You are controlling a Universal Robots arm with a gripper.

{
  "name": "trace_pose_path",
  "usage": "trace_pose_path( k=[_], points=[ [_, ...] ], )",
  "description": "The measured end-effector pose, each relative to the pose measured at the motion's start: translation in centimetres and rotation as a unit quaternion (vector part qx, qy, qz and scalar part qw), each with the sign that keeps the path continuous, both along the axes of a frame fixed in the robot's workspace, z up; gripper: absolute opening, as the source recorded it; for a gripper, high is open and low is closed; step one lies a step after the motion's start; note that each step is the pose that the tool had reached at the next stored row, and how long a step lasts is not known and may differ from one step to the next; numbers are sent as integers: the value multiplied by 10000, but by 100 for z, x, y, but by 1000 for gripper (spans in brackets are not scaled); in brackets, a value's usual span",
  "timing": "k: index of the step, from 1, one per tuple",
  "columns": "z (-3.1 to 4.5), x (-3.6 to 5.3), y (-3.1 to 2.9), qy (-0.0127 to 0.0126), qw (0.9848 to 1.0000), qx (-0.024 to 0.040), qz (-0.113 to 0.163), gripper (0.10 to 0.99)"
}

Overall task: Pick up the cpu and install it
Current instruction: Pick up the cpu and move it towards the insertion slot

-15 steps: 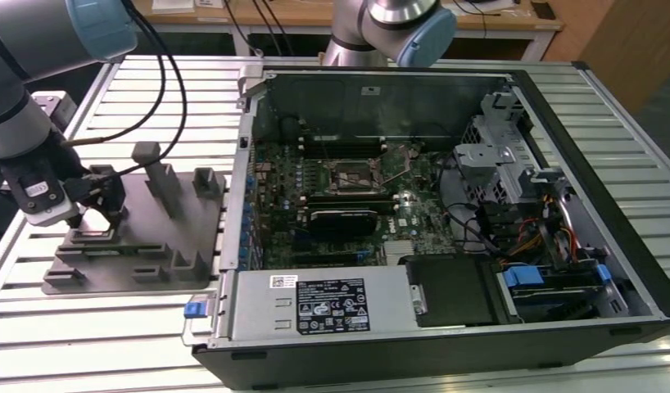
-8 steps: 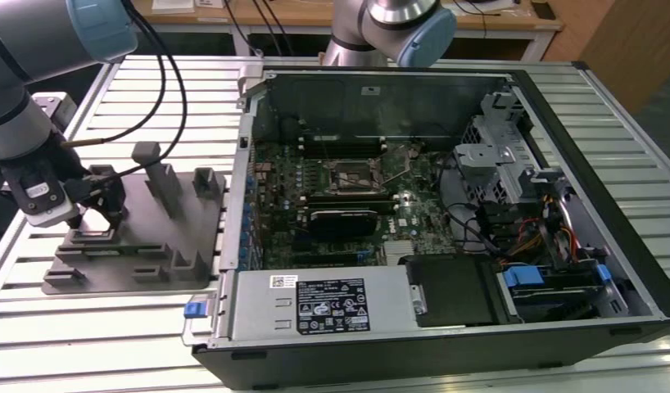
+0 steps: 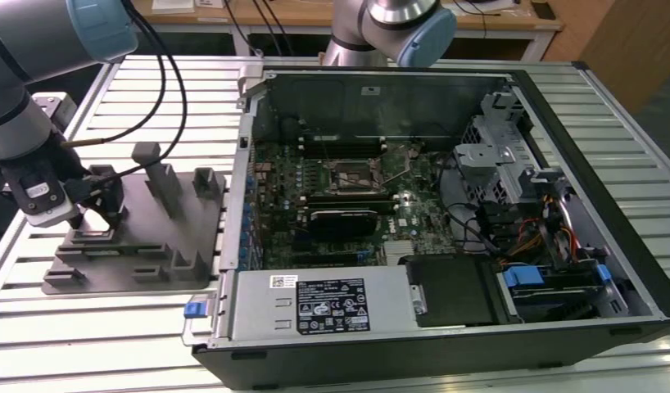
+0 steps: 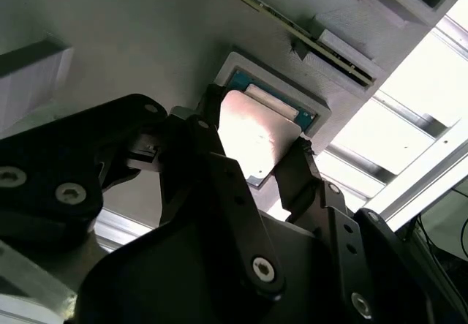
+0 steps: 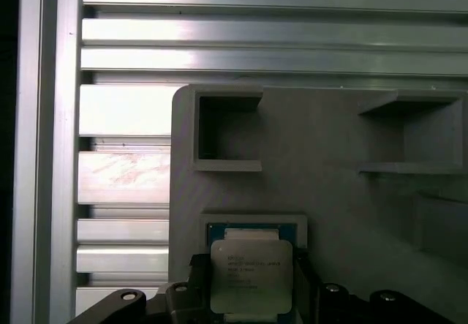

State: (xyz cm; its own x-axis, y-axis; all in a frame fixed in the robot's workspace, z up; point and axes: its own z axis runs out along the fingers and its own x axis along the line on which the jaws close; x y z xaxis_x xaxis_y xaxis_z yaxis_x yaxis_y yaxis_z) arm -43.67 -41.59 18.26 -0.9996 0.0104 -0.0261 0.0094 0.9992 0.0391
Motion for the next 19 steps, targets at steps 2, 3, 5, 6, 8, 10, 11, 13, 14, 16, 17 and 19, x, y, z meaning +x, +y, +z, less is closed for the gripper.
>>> trace_pose_path(
  k=[2,3,5,6,8,10,11,13,14,16,17,19],
  points=[
    [0,0,0,-1,10000,0,0,541],
    [3,1,0,-1,10000,1,0,541],
    [21,0,0,0,10000,0,0,541],
    [33,0,0,0,10000,0,0,541],
    [60,0,0,-1,10000,0,0,541],
    [91,0,0,-1,10000,1,0,541],
    [107,0,0,-1,10000,1,0,541],
    [142,0,0,0,10000,0,0,541],
    [158,0,0,0,10000,0,0,541],
    [190,0,0,-1,10000,0,0,541],
    [207,0,0,-1,10000,0,0,541],
    [239,0,0,0,10000,0,0,541]
  ],
)
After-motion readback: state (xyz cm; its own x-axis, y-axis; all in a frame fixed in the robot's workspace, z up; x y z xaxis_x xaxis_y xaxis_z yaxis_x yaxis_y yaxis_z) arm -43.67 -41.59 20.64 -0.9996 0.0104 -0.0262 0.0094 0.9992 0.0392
